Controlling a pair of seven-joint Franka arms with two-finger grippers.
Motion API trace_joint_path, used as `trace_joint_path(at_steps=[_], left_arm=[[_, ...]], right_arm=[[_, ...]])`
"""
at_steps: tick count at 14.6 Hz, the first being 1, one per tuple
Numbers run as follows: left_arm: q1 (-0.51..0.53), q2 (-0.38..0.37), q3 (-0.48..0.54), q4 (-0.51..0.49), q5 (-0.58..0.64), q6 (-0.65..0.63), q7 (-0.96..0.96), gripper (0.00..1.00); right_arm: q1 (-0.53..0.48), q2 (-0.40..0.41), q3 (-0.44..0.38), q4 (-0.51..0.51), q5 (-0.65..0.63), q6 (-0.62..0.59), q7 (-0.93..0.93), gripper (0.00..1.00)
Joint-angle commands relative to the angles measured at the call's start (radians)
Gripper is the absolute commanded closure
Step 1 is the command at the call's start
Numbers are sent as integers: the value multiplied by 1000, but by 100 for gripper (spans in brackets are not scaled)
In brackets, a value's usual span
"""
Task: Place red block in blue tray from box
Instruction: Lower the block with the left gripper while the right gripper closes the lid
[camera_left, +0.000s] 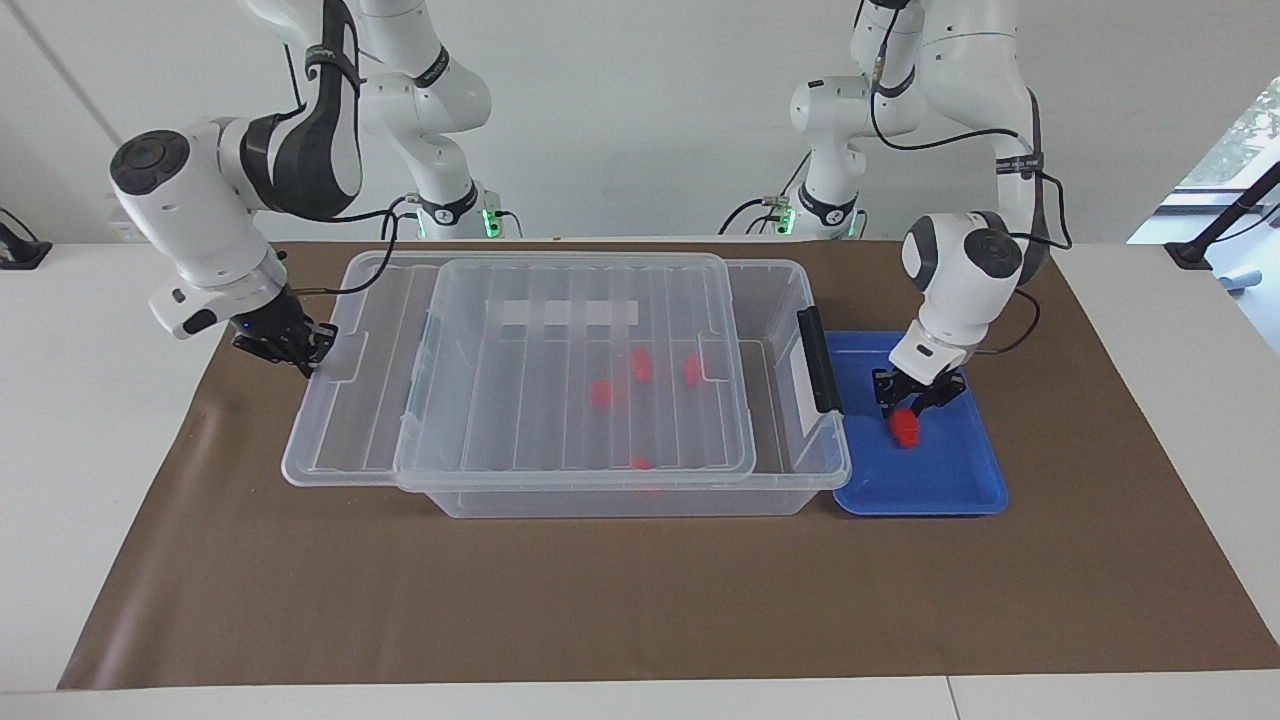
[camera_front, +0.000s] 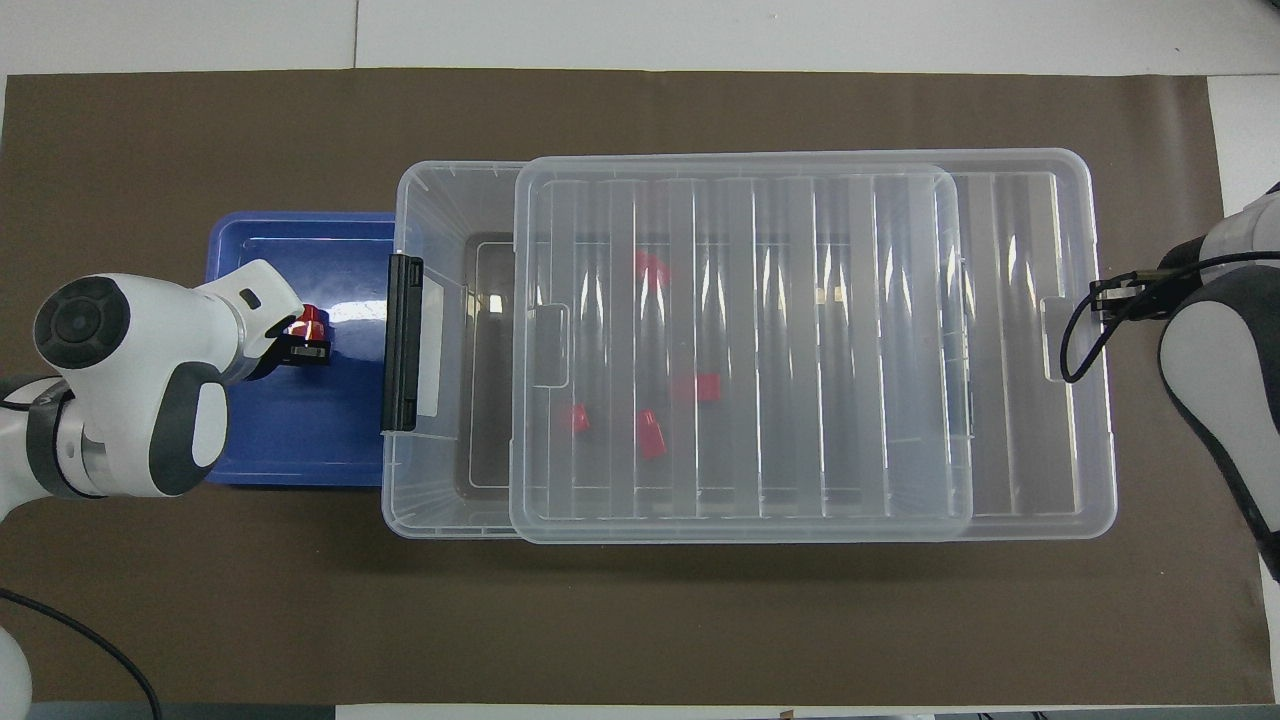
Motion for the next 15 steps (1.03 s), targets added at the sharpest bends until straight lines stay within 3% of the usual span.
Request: trace_joint_path(at_steps=[1,7,15], left_arm=[[-3,-24,1,17,-15,-31,8,0],[3,-78,1,144,-15,-255,-23,0],[35,-126,10,486,-17,-661,-23,0]], right_arm=[[-4,-18,53,-13,-6,-2,103,100],[-4,-20,121,-15,-6,-2,224,100],[-3,-20,170,-15,-8,-2,315,100]])
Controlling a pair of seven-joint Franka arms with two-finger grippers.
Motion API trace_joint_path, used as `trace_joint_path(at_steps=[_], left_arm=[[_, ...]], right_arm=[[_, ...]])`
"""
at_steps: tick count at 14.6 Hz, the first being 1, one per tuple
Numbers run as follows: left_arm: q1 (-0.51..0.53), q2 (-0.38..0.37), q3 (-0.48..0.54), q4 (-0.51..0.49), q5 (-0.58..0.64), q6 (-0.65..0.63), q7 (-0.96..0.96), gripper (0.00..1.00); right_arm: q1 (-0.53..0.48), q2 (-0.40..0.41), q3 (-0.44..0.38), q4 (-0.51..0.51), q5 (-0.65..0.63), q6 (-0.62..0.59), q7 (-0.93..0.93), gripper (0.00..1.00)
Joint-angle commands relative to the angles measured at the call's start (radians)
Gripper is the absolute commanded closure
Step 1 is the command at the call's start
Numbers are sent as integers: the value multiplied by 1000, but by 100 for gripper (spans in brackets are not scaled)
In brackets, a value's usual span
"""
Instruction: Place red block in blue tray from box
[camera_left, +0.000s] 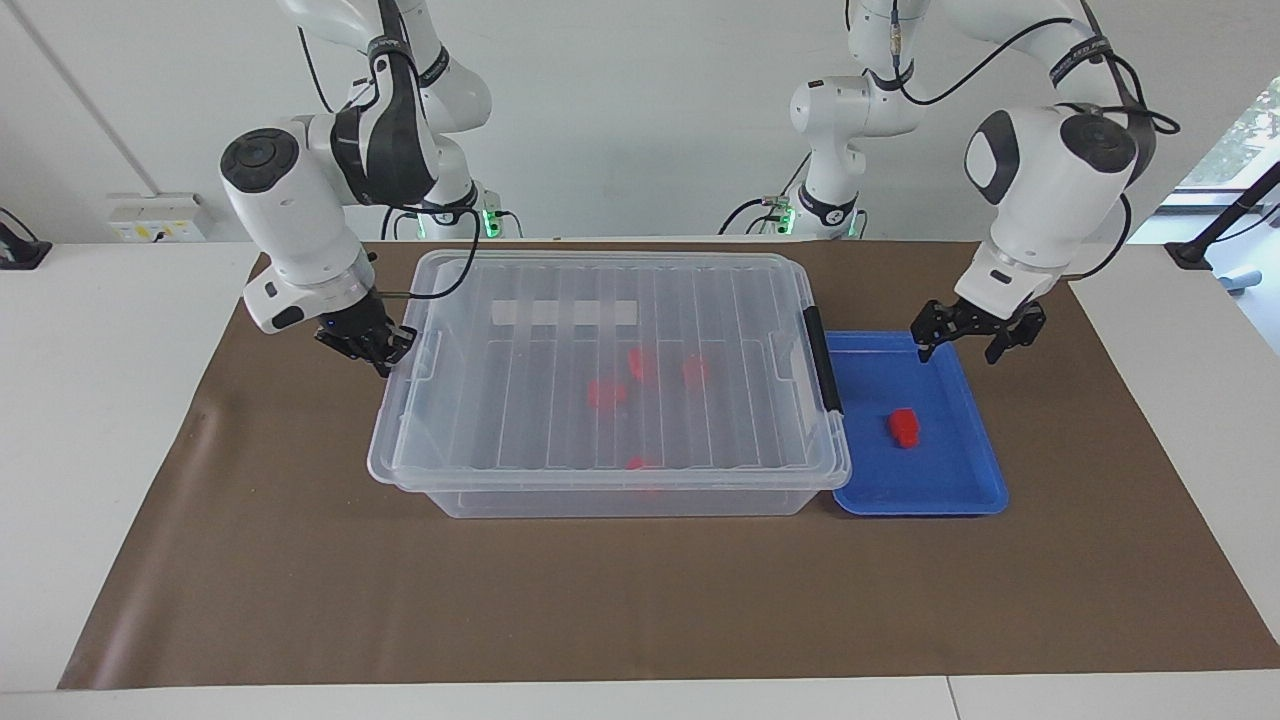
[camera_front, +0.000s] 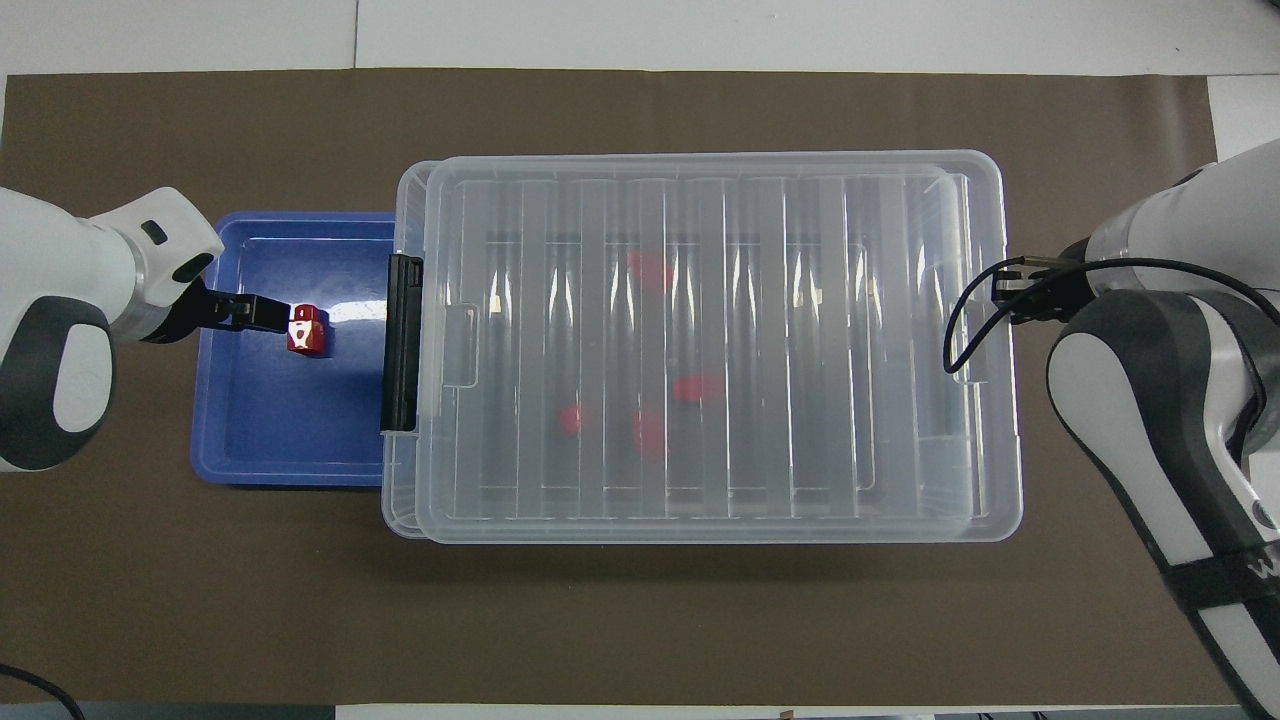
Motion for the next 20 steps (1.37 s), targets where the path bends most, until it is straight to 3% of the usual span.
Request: trace_joint_path(at_steps=[1,5,10,13,16,18,19,20], left_arm=[[22,15,2,155,-23,-163,0,0],[41,29,2,316,-61,-332,0,0],[39,8,2,336,-52,-426,8,0],[37,-28,-1,286,-52,-420,11,0],[37,-34,1,266,-52,-409,9,0],[37,-42,1,255,-52,-415,9,0],[37,-43,-1,250,-52,-409,8,0],[37,-45,1,250,-52,-408,8,0]], right_arm=[[-5,-16,13,-14,-7,-2,26,100],[-5,-13,13,-8,-7,-8,25,100],[-8,-6,-33,175,-9,-244,-32,100],[-10,-17,-102,298,-9,-416,-145,100],[-10,-34,-145,342,-10,-516,-239,96],[-13,-43,-178,332,-10,-533,-294,19],[-13,-45,-185,332,-10,-525,-308,0],[-13,-45,-185,334,-10,-513,-308,0]])
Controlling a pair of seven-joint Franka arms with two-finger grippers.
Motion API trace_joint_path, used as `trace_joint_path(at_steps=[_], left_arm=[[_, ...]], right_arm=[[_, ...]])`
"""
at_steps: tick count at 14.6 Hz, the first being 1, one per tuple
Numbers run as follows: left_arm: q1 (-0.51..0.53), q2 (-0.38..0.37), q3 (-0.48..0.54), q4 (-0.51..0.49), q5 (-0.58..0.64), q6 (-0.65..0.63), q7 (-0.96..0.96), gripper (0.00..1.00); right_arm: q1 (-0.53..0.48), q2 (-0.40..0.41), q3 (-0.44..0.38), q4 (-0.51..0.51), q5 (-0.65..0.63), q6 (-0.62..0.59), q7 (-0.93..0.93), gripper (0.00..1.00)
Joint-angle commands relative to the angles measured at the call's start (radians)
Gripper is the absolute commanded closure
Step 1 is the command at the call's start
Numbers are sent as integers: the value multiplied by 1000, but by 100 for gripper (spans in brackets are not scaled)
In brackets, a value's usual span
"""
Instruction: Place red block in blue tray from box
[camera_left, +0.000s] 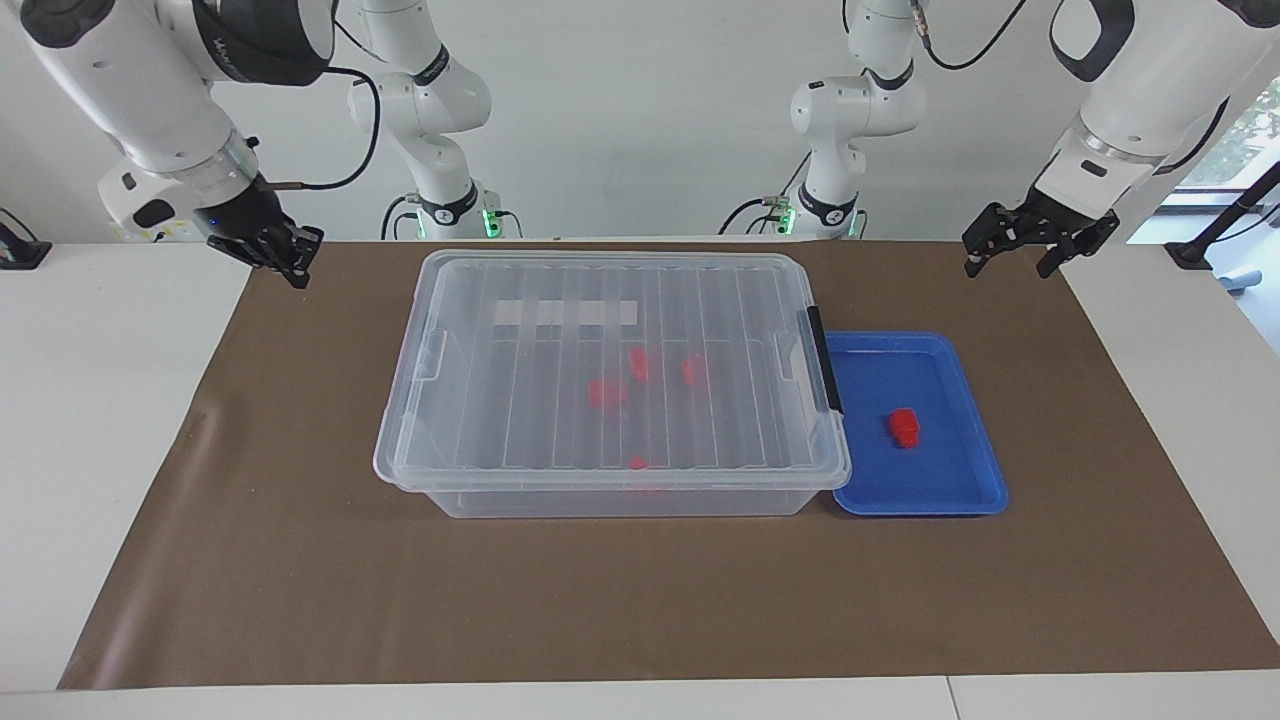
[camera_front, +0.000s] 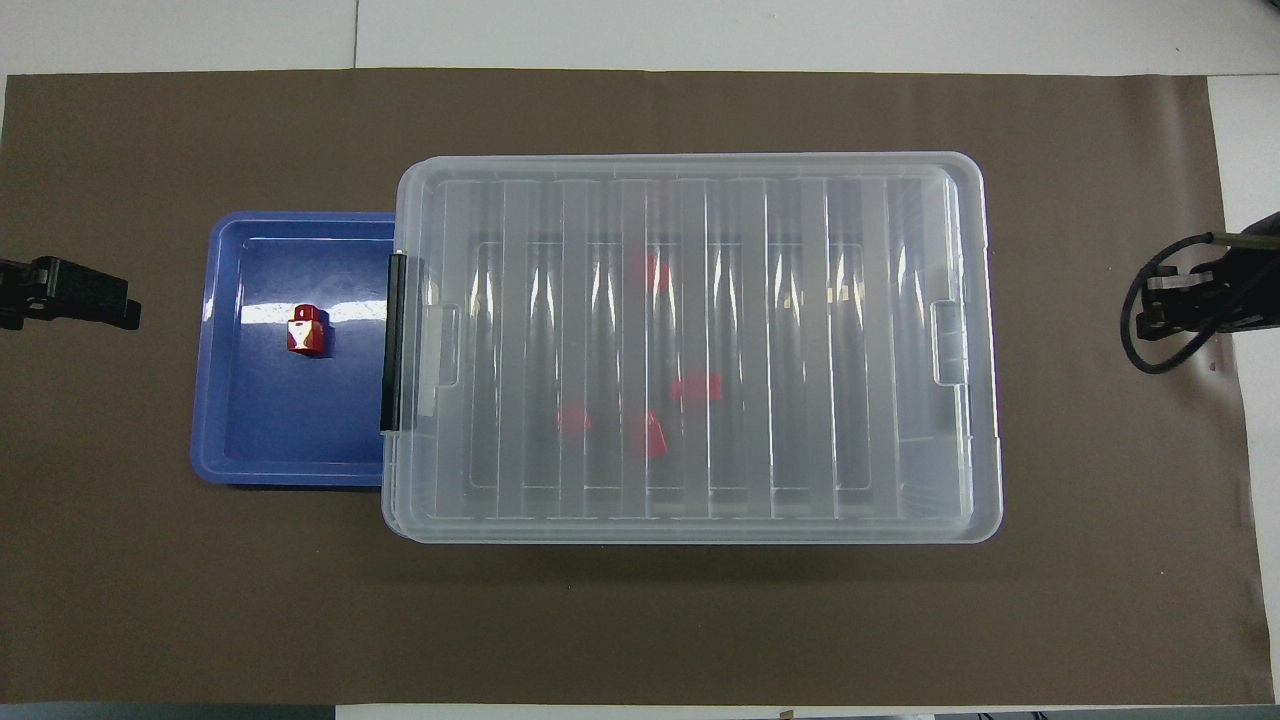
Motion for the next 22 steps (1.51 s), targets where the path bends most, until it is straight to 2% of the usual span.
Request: trace_joint_path(at_steps=[1,4,22], left_arm=[[7,-36,-4,-36,-11,-3,5,0],[2,-36,-4,-35,-11,-3,10,0],[-2,-39,-4,-29,-3,11,14,0]], right_arm=[[-7,-1,-2,4,-10,25,-34,0],[-5,1,0,6,-8,79,-28,0],[-4,4,11,10,4,120,-28,0]])
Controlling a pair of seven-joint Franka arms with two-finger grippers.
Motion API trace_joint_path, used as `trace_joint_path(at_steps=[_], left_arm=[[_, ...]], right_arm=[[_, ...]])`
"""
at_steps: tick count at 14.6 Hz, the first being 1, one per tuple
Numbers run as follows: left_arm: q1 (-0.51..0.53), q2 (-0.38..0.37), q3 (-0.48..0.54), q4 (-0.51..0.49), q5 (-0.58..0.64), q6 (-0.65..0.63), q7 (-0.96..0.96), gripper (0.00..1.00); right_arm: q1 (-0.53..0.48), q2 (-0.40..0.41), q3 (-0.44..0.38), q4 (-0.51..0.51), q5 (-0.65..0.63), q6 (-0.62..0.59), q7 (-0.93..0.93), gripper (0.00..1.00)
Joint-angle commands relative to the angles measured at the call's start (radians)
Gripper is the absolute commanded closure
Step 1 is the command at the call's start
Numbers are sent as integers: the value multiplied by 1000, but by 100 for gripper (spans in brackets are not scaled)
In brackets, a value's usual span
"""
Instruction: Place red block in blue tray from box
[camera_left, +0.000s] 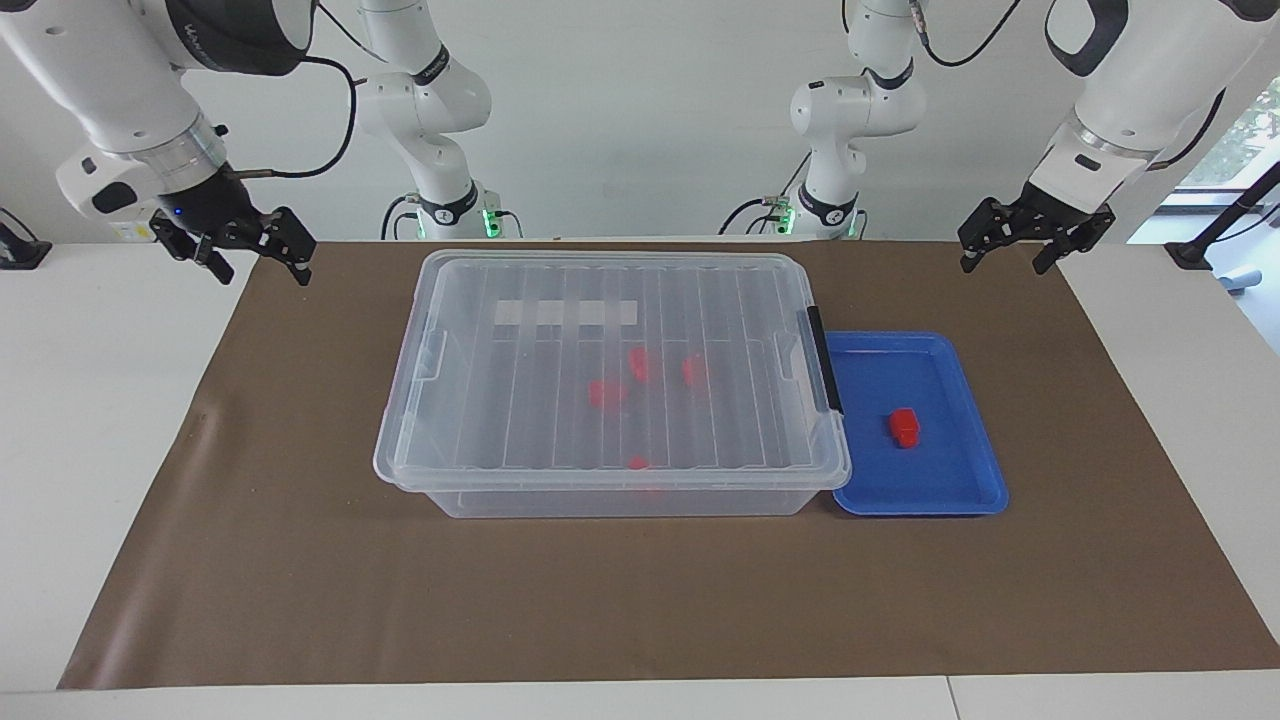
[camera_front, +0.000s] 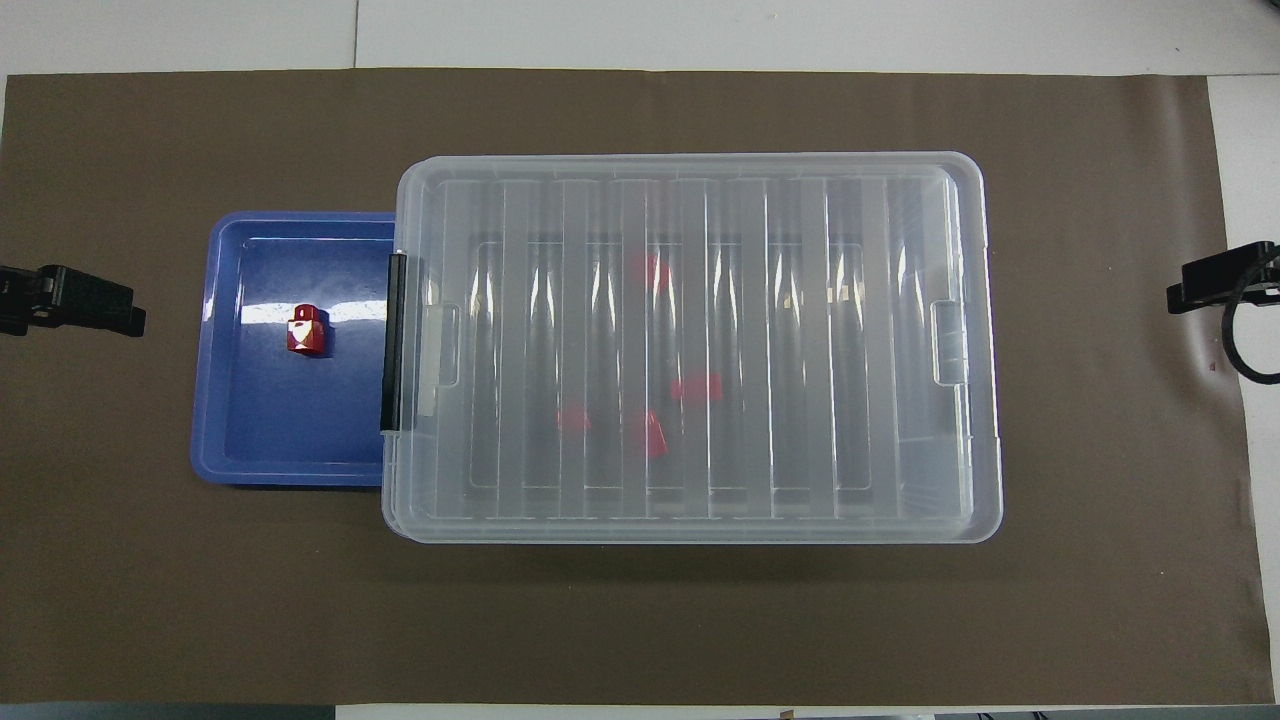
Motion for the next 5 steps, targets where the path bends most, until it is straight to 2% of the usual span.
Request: trace_joint_path(at_steps=[1,5], left_arm=[[1,-26,1,-27,-5,13,11,0],[1,-28,-1,-29,-5,14,7,0]], right_arm=[[-7,4,5,8,4,11,-16,0],[-7,4,5,8,4,10,-16,0]])
